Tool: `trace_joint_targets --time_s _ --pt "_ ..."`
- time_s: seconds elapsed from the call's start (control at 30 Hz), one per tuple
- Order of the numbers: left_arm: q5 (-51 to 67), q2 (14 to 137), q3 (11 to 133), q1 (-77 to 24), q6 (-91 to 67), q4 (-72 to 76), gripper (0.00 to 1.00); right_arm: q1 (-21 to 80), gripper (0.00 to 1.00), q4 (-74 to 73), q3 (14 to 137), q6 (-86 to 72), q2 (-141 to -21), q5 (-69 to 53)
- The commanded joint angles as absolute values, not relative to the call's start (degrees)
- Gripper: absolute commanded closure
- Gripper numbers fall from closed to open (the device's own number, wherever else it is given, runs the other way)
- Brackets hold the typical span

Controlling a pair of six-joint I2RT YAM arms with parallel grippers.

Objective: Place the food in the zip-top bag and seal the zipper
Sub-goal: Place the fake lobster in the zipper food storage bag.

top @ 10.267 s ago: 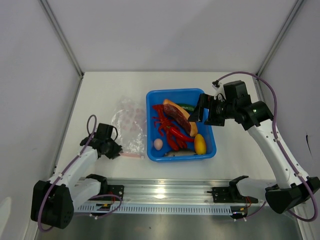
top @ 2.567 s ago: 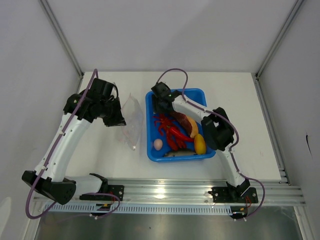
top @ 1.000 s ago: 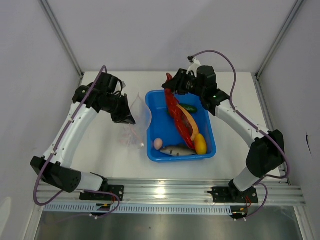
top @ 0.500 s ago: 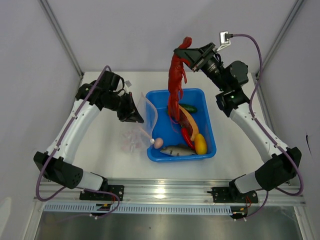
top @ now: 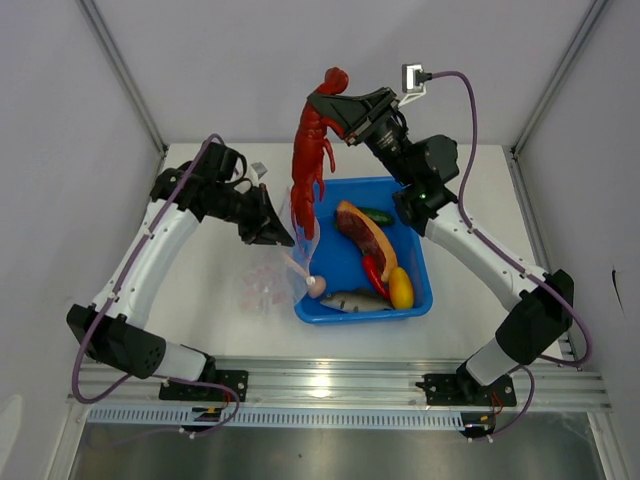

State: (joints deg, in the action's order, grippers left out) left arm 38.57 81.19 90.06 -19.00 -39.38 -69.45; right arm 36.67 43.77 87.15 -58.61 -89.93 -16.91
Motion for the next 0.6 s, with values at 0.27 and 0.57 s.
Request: trace_joint_targets --time_s 0.27,0.57 --pt "45.44 76.55 86.92 -18.37 -43.59 -64.95 0.99 37.88 1.00 52.56 89.12 -57.31 -91.40 -10.02" --pt "46.23 75.41 85.79 -17.93 -44.73 -64.08 0.99 37.88 1.00 52.91 86.67 -56.43 -91.76 -11.07"
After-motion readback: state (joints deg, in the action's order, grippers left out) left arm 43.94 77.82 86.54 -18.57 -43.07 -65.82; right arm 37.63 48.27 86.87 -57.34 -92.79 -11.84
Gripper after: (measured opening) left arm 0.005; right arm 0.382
